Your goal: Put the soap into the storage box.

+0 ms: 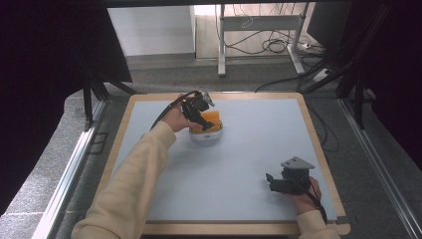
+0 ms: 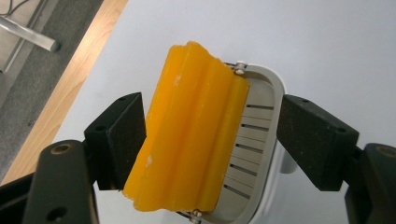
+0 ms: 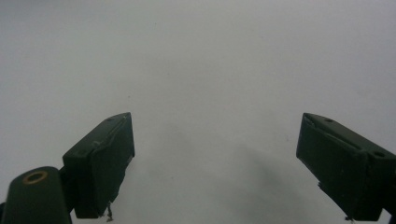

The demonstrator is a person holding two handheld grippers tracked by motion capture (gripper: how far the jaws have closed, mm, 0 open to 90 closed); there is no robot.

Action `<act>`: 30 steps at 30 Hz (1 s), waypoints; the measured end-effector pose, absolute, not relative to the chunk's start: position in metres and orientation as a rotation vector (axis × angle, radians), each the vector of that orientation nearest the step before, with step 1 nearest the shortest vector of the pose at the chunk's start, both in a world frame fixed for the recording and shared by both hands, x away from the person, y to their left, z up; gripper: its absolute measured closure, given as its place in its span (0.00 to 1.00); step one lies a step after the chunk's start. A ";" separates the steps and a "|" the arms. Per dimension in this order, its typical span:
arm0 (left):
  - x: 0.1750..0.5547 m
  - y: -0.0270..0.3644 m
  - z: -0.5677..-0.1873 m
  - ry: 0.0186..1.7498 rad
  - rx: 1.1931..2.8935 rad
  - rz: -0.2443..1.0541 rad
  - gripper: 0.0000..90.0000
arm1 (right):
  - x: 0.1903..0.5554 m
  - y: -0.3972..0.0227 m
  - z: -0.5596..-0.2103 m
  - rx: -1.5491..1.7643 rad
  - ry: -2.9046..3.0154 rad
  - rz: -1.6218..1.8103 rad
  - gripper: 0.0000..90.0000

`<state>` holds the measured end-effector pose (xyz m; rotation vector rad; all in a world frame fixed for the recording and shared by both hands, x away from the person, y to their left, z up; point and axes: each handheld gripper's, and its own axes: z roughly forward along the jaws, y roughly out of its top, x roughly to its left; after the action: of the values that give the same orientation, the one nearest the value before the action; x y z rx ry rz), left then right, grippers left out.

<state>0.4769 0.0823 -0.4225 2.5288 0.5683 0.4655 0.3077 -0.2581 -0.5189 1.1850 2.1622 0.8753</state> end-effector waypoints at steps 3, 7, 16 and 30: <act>0.467 0.088 -0.417 0.593 2.492 0.458 0.25 | 0.307 -0.257 -0.519 1.180 2.161 0.877 0.13; 0.454 0.096 -0.414 0.631 2.476 0.453 0.25 | 0.307 -0.257 -0.517 1.182 2.156 0.884 0.13; 0.404 0.122 -0.418 0.665 2.439 0.443 0.26 | 0.305 -0.255 -0.516 1.172 2.157 0.882 0.13; 0.341 0.161 -0.461 0.783 2.335 0.397 0.24 | 0.305 -0.255 -0.517 1.169 2.160 0.877 0.13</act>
<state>0.3410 0.1607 -0.4610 2.3353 0.7833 0.3974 0.3052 -0.2548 -0.5167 1.1691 2.1596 0.8770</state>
